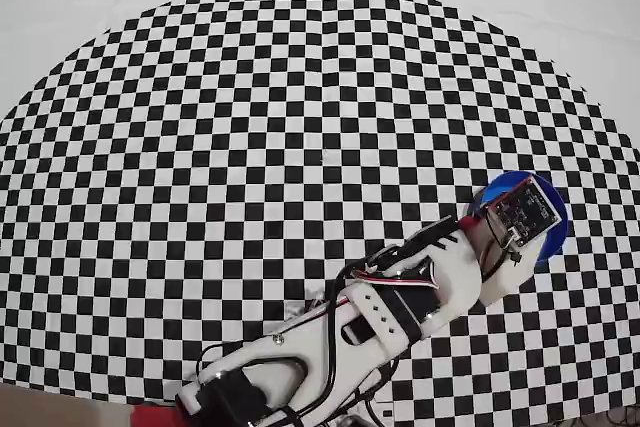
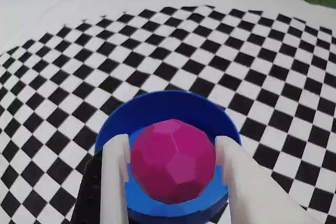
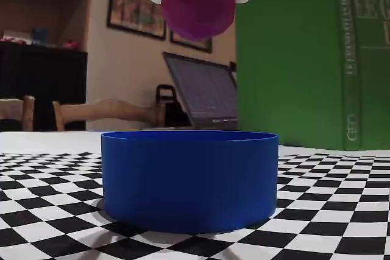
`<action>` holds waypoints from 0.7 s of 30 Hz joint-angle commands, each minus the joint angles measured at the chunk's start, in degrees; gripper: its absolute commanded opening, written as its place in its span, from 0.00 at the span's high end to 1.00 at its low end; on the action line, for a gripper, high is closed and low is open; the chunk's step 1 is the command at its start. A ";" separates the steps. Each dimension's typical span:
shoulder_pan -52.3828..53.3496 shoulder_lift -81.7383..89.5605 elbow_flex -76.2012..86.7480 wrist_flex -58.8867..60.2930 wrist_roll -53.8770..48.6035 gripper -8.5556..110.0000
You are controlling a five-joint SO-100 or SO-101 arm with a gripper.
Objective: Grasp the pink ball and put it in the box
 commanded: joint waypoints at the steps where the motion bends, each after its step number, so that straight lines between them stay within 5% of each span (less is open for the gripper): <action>1: -0.18 -1.93 -3.69 -2.46 -0.35 0.93; 21: -0.26 -13.97 -9.93 -4.04 -0.35 0.93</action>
